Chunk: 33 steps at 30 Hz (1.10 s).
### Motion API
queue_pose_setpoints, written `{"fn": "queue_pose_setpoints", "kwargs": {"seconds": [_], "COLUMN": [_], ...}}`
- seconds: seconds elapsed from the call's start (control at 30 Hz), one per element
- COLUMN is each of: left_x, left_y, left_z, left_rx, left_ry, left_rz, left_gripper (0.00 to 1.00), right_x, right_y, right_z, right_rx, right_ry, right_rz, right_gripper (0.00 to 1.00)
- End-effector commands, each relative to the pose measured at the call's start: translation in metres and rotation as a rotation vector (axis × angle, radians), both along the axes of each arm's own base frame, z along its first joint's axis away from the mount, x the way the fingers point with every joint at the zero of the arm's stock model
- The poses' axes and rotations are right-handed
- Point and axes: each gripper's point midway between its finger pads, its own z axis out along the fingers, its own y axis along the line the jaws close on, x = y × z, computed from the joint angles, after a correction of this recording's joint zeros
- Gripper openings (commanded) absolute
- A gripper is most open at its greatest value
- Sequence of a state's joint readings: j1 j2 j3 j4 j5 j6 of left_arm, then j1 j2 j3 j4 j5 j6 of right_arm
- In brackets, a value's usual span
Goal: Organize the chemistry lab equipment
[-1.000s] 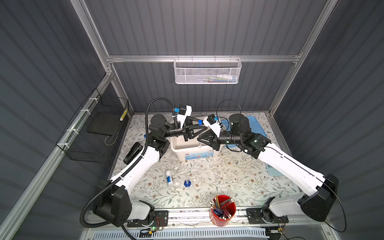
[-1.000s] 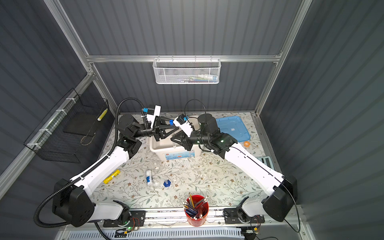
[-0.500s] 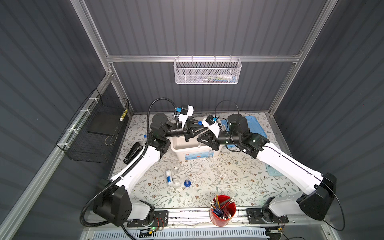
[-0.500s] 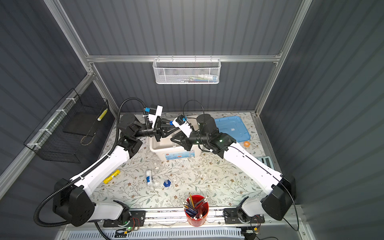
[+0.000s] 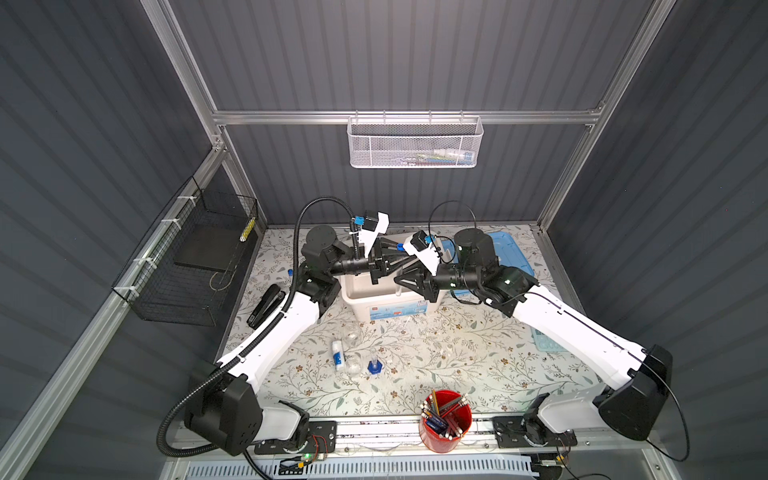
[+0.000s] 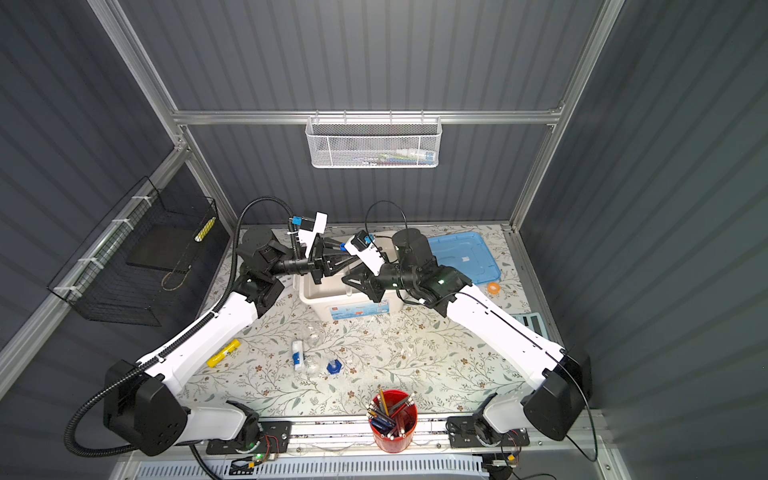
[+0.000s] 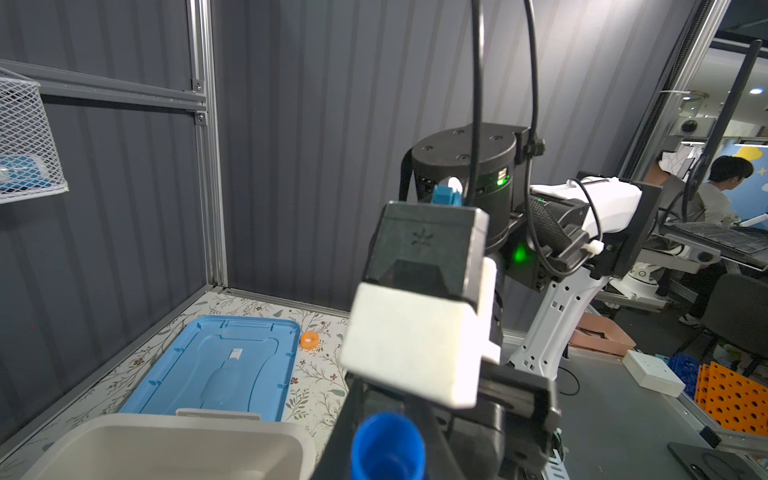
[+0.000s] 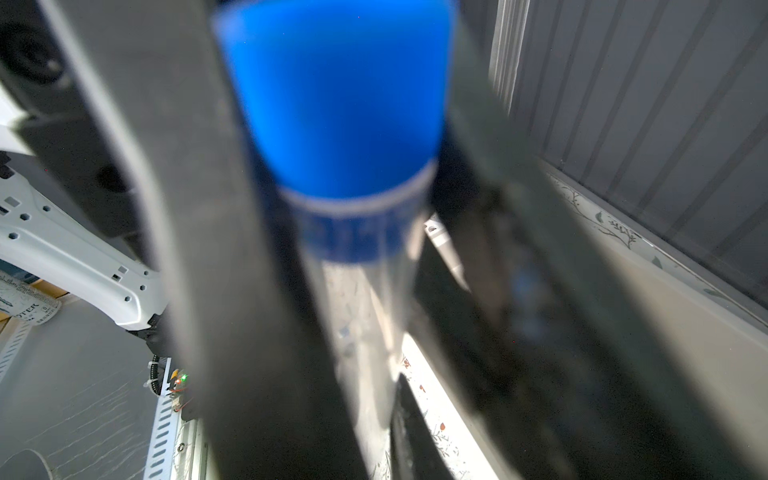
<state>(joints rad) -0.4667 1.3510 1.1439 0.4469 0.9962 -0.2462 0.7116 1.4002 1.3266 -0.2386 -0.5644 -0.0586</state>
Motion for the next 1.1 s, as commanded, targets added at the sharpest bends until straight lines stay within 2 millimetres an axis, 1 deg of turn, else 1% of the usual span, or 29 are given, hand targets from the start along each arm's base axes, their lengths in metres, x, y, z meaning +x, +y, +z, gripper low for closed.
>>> {"fn": "queue_pose_setpoints", "kwargs": {"seconds": [0.0, 0.07, 0.17, 0.3, 0.4, 0.53, 0.6, 0.8, 0.9, 1.0, 1.07], "left_x": [-0.002, 0.001, 0.009, 0.021, 0.032, 0.052, 0.062, 0.078, 0.087, 0.093, 0.097], "left_y": [0.008, 0.012, 0.021, 0.038, 0.062, 0.110, 0.132, 0.189, 0.211, 0.226, 0.232], "left_z": [0.015, 0.015, 0.015, 0.016, 0.020, 0.024, 0.020, 0.009, -0.002, -0.011, -0.016], "left_rx": [0.012, 0.026, 0.045, 0.059, 0.055, 0.029, 0.034, 0.028, 0.068, 0.082, 0.108], "left_ry": [-0.094, -0.111, -0.130, -0.157, -0.170, -0.148, -0.110, -0.070, -0.059, -0.061, -0.074], "left_rz": [0.067, 0.116, 0.219, 0.391, 0.578, 0.897, 1.033, 1.377, 1.525, 1.632, 1.686], "left_gripper": [0.06, 0.04, 0.00, 0.00, 0.00, 0.01, 0.03, 0.00, 0.00, 0.00, 0.00], "right_x": [0.001, 0.001, 0.000, -0.002, -0.003, -0.002, -0.002, -0.001, -0.001, 0.000, 0.000], "right_y": [0.000, -0.001, -0.005, -0.011, -0.017, -0.025, -0.027, -0.028, -0.028, -0.029, -0.029], "right_z": [0.013, 0.013, 0.014, 0.014, 0.012, 0.011, 0.010, 0.005, 0.002, 0.001, -0.001], "right_rx": [0.023, 0.026, 0.025, 0.020, 0.017, 0.022, 0.031, 0.040, 0.043, 0.046, 0.045], "right_ry": [-0.023, -0.025, -0.033, -0.043, -0.046, -0.049, -0.044, -0.027, -0.020, -0.016, -0.014], "right_rz": [-0.009, -0.016, -0.028, -0.044, -0.061, -0.079, -0.076, -0.055, -0.049, -0.049, -0.049], "right_gripper": [0.26, 0.32, 0.36, 0.40, 0.40, 0.40, 0.40, 0.39, 0.39, 0.39, 0.39]}}
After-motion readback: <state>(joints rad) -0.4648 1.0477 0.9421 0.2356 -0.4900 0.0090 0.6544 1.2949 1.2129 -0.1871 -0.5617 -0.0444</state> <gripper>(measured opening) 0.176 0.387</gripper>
